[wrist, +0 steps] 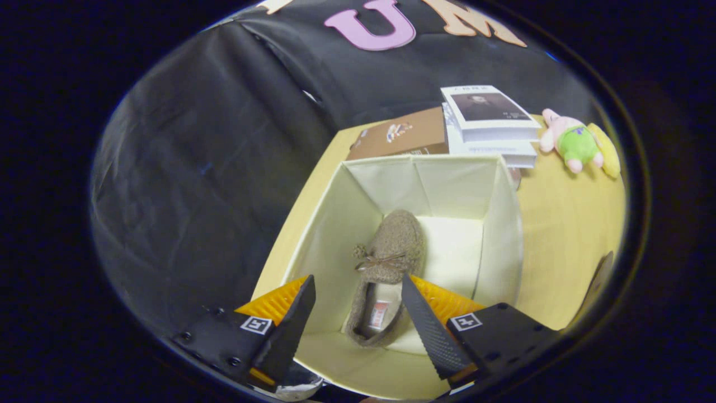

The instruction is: Open the storage box then place both shoes into the box .Put the left shoe in first, then the right shoe, with the right side of both shoes facing outward in a uniform manner.

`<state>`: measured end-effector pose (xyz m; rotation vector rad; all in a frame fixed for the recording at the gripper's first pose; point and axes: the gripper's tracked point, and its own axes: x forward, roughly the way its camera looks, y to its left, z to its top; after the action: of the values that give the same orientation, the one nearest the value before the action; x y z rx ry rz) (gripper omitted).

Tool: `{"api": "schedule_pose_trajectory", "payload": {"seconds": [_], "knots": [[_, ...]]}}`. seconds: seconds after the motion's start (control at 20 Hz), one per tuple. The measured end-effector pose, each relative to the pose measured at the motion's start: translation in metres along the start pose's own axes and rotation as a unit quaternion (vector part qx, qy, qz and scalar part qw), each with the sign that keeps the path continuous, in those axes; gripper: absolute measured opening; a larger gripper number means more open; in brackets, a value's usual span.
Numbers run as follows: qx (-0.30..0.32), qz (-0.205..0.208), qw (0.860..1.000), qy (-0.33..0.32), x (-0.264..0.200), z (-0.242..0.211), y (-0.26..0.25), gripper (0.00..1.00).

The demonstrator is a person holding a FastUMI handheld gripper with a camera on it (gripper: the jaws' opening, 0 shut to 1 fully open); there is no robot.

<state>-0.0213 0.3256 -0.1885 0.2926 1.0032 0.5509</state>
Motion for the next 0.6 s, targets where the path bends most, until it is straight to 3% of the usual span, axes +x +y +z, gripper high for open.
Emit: {"api": "schedule_pose_trajectory", "payload": {"seconds": [0.25, 0.6], "knots": [[-0.064, -0.031, 0.993, -0.09, -0.048, 0.036, -0.037, 1.0], [-0.093, -0.081, 0.983, -0.134, -0.11, 0.053, -0.111, 1.0]]}}
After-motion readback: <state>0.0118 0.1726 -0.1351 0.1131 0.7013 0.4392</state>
